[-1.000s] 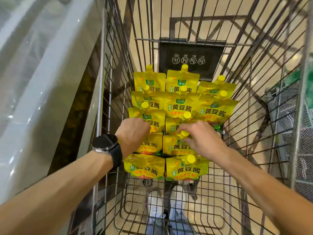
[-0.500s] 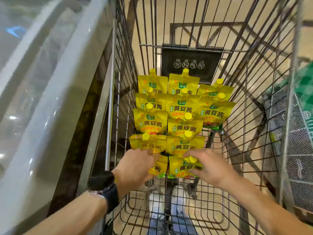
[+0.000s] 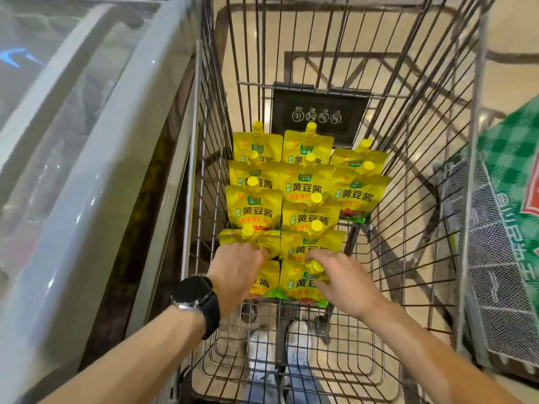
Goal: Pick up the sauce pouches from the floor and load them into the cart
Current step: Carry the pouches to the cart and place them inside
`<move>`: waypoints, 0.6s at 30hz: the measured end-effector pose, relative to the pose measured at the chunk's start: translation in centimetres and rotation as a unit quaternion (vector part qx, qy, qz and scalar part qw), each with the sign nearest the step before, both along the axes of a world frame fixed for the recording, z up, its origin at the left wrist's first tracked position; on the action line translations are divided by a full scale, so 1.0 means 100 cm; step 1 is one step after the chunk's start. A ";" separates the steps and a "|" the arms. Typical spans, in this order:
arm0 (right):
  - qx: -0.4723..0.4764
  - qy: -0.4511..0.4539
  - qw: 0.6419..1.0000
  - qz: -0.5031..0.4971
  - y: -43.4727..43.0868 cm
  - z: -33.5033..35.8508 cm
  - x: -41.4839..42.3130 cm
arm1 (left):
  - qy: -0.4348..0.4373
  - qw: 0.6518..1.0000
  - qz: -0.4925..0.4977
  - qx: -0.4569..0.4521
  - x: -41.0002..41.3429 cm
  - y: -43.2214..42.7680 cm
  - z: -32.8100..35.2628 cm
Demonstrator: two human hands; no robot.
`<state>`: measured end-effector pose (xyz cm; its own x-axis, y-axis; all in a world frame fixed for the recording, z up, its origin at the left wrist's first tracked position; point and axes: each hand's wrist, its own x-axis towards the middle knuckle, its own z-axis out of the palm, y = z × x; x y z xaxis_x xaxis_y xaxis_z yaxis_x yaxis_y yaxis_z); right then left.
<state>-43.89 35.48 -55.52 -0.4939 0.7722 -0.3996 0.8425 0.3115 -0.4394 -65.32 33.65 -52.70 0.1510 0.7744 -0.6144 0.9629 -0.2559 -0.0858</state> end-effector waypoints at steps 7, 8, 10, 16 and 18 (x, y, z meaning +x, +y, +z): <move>0.069 -0.060 0.992 -0.092 -0.026 0.050 0.013 | -0.077 0.991 0.050 0.096 0.007 -0.015 0.024; 0.072 -0.074 0.988 -0.114 -0.030 0.061 0.016 | -0.081 0.990 0.055 0.105 0.010 -0.015 0.032; 0.074 -0.105 0.982 -0.137 -0.041 0.081 0.024 | -0.091 0.988 0.061 0.111 0.016 -0.015 0.052; 0.070 -0.135 0.951 -0.269 -0.104 0.152 0.062 | -0.093 0.986 -0.033 0.133 0.053 -0.035 0.129; 0.081 -0.119 0.930 -0.337 -0.133 0.176 0.082 | -0.108 0.979 -0.097 0.142 0.091 -0.043 0.161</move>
